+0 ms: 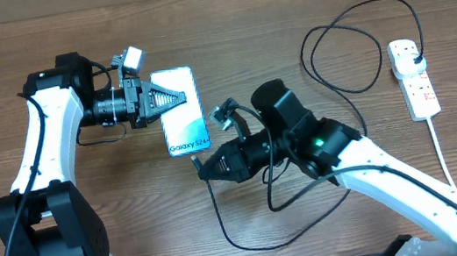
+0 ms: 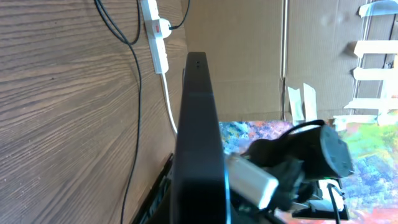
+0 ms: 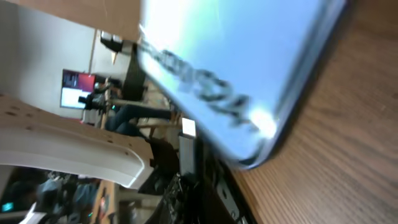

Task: Plug charger to phone and switch on socket
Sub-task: 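Carry the plug to the phone's bottom port with the right gripper, then push the USB-C plug into the phone's bottom port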

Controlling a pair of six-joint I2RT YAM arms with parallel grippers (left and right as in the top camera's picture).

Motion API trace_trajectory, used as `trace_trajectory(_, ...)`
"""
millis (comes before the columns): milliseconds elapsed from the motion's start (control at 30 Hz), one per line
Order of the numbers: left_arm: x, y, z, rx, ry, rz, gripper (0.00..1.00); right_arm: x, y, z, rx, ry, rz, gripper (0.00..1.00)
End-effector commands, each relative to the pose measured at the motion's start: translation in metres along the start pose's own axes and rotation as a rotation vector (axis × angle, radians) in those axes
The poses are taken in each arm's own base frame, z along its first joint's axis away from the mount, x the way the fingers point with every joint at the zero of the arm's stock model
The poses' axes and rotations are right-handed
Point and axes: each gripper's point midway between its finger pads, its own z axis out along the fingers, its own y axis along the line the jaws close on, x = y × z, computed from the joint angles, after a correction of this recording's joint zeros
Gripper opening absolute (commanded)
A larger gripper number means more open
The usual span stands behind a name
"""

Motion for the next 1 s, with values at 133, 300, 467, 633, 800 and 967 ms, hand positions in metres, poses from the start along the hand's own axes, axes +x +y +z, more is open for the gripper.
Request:
trace_trajectory(133, 0.002, -0.014, 0.001, 0.034, -0.004, -0.021, 0.04, -0.009, 0.008, -0.001, 0.068, -0.068, -0.046, 0.04)
trace_trajectory(300, 0.003, -0.013, 0.001, 0.029, 0.0, -0.062, 0.04, -0.014, 0.001, -0.002, 0.111, -0.1, -0.048, 0.04)
trace_trajectory(467, 0.004, -0.009, 0.001, 0.002, 0.006, -0.09, 0.04, -0.02, -0.003, -0.003, 0.139, -0.13, -0.055, 0.03)
trace_trajectory(633, 0.005, -0.005, 0.001, -0.017, 0.009, -0.089, 0.04, -0.022, -0.002, -0.003, 0.136, -0.137, -0.062, 0.04)
trace_trajectory(800, -0.001, -0.004, 0.0, -0.019, -0.003, -0.094, 0.04, -0.014, 0.008, -0.001, 0.08, -0.094, -0.064, 0.04)
trace_trajectory(967, -0.01, -0.003, 0.001, -0.02, -0.019, -0.118, 0.04, -0.005, 0.019, 0.002, 0.02, -0.046, -0.069, 0.04)
